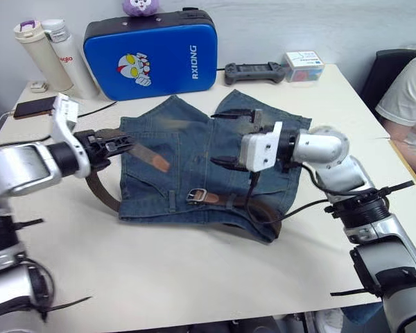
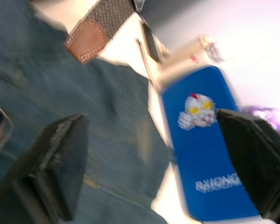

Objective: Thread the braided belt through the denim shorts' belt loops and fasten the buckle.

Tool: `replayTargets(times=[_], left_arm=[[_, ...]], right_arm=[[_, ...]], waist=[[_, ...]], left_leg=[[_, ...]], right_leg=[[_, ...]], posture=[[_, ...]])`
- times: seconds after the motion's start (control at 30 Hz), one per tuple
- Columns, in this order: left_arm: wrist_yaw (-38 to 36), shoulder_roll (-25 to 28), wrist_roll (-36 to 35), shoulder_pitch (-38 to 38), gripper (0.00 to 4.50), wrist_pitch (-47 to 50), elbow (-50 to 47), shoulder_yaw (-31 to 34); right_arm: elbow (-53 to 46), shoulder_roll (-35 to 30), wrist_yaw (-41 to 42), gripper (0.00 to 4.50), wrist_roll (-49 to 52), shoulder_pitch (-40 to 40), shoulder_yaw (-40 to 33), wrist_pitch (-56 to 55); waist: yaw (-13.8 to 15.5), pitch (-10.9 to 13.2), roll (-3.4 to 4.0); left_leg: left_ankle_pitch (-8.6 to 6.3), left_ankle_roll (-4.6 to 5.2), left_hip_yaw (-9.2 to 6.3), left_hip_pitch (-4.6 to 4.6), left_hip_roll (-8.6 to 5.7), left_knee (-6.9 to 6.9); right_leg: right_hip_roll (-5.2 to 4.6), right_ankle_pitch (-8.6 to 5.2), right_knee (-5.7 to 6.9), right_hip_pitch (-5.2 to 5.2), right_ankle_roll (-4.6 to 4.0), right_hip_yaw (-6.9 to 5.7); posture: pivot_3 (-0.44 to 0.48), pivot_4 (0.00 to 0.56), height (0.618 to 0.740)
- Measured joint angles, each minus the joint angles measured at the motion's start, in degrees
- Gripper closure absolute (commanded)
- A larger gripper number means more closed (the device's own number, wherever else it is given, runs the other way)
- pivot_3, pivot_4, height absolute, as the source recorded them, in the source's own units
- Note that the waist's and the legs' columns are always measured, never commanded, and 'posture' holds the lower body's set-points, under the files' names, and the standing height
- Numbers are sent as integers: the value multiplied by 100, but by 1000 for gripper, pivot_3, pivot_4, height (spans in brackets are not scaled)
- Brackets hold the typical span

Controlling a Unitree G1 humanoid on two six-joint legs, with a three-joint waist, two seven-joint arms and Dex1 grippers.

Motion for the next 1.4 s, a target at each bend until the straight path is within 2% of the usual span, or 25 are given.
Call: replayTargets(times=[0.1,0.27,0.43,0.57,0.7,0.83,1.1,1.4], left_arm=[[-404,208,49,481,4500,-158,-417,-106],[-1201,272,124,922,4500,-641,-1065,-78],[-1322,295,243,1577,4500,-1097,-1285,-83],[-1328,341,760,2107,4500,-1340,-1376,-68],[-1369,326,808,2389,4500,-1536,-1550,-41],[-1468,248,1174,2528,4500,-1677,-1942,-102],[-1292,-430,1812,2733,4500,-2140,-1946,-175],[-1179,-1108,1841,2756,4500,-2413,-2031,-353]], right_arm=[[-741,-380,664,53,724,92,7,1678],[-1482,-523,787,53,1497,314,-13,3670],[-1934,-915,779,53,1864,380,-88,4914],[-2236,-1100,796,53,2376,435,-435,5674],[-2436,-1240,765,53,2730,388,-669,6221],[-2428,-1237,563,53,2952,72,-707,6761],[-2247,-1274,462,53,2965,-51,-725,6981],[-2157,-1276,438,53,2871,-52,-699,6921]], waist=[[51,1,0],[122,4,6],[156,8,11],[158,9,12],[174,9,12],[168,9,13],[179,10,12],[193,10,12]], left_leg=[[-2,1,-8,-6,1,4],[-5,0,10,-5,8,-3],[-16,2,13,-6,13,-4],[-21,5,20,-6,15,-5],[-28,7,21,-6,18,-3],[-29,8,28,-6,18,-4],[-35,14,32,-7,20,-2],[-35,14,33,-7,20,0]], right_leg=[[0,6,-11,1,-2,-5],[1,14,-15,-5,-9,-1],[4,14,-21,-7,-10,-1],[4,14,-23,-7,-10,3],[5,14,-28,-4,-10,3],[5,14,-29,-5,-10,7],[6,15,-35,-4,-9,7],[6,15,-36,-2,-8,6]], posture=[[0,150,740],[0,150,740],[0,150,740],[0,150,740],[0,150,740],[0,150,740],[0,150,740],[0,150,740]])
